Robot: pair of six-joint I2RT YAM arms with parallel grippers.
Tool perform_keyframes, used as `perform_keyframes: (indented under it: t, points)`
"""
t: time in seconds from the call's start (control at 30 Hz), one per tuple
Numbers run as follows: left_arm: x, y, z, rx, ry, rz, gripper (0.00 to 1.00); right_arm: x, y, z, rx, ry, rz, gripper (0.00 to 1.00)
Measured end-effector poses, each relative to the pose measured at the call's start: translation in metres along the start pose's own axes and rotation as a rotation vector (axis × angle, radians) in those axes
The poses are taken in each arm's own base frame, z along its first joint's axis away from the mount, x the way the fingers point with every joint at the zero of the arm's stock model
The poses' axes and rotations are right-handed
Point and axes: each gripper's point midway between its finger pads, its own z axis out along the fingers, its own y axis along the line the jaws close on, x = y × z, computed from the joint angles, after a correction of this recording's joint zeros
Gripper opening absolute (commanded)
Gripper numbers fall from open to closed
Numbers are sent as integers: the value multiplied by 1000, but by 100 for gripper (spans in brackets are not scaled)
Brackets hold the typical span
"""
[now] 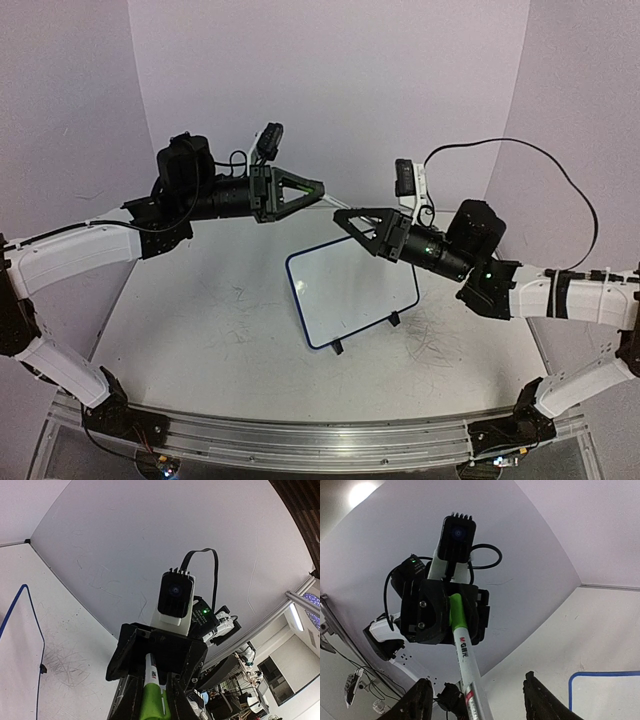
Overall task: Write a sentence on the whiteboard
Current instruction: Open the pen cap from the whiteboard marker.
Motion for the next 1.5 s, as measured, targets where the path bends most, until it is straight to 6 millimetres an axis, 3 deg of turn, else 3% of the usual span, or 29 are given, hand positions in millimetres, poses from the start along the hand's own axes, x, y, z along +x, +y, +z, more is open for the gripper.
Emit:
perform_keyframes:
  t: [0.33, 0.83, 0.93, 1.07, 1.13, 1.33, 1.5]
  points:
    - [-2, -3, 0, 14, -6, -3, 0, -12, 17, 4, -113, -61, 29, 43]
    - [0, -7, 0, 34, 1, -1, 0, -11, 16, 6, -129, -54, 55, 15]
    - [-1, -7, 0, 34, 1, -1, 0, -7, 13, 8, -126, -44, 60, 14]
    - [0, -7, 0, 34, 1, -1, 0, -8, 13, 10, -127, -45, 63, 27]
    - [0, -6, 0, 34, 2, -2, 0, -10, 14, 10, -130, -50, 60, 27]
    - [0, -6, 0, 33, 2, -2, 0, -13, 15, 10, -130, -63, 62, 14]
    - [0, -8, 0, 40, 0, 2, 0, -15, 15, 10, -131, -71, 72, 8]
